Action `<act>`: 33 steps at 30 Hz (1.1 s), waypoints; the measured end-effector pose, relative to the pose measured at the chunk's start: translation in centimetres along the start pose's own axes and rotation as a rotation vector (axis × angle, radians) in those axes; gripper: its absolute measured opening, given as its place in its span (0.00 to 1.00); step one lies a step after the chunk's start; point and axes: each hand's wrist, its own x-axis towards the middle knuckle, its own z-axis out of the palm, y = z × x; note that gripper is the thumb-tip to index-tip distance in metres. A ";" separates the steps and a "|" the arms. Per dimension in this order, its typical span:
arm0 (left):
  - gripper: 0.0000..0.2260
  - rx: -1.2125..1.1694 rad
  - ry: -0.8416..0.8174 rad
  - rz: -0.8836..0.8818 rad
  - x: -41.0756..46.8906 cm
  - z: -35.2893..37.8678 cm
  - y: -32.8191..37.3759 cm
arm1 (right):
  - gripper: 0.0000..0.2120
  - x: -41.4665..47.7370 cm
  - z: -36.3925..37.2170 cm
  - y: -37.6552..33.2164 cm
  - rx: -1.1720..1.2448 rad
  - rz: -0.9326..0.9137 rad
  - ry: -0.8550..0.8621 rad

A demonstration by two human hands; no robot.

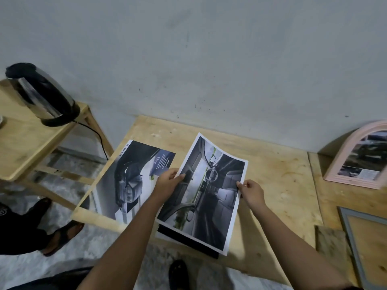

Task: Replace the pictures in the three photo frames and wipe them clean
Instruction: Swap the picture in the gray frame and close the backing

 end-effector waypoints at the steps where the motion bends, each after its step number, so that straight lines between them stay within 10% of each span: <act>1: 0.06 -0.030 -0.037 0.020 -0.3 0.5 1.1 | 0.17 0.1 -0.7 0.2 0.033 -0.002 0.014; 19: 0.14 -0.187 -0.265 0.111 -8.2 30.0 12.8 | 0.14 1.7 -28.8 18.2 0.354 0.076 0.115; 22: 0.15 -0.089 -0.248 0.233 -10.0 35.6 14.9 | 0.03 1.2 -32.7 21.8 0.343 0.171 0.134; 25: 0.16 0.108 -0.222 0.429 -11.8 40.4 17.5 | 0.15 0.5 -36.4 23.4 0.414 0.236 0.158; 30: 0.07 0.597 -0.255 0.849 -14.2 46.3 19.7 | 0.30 -0.8 -42.2 24.3 1.212 0.141 -0.046; 33: 0.10 0.723 -0.321 0.971 -15.1 48.7 18.8 | 0.30 -1.1 -45.4 26.8 1.285 0.166 -0.061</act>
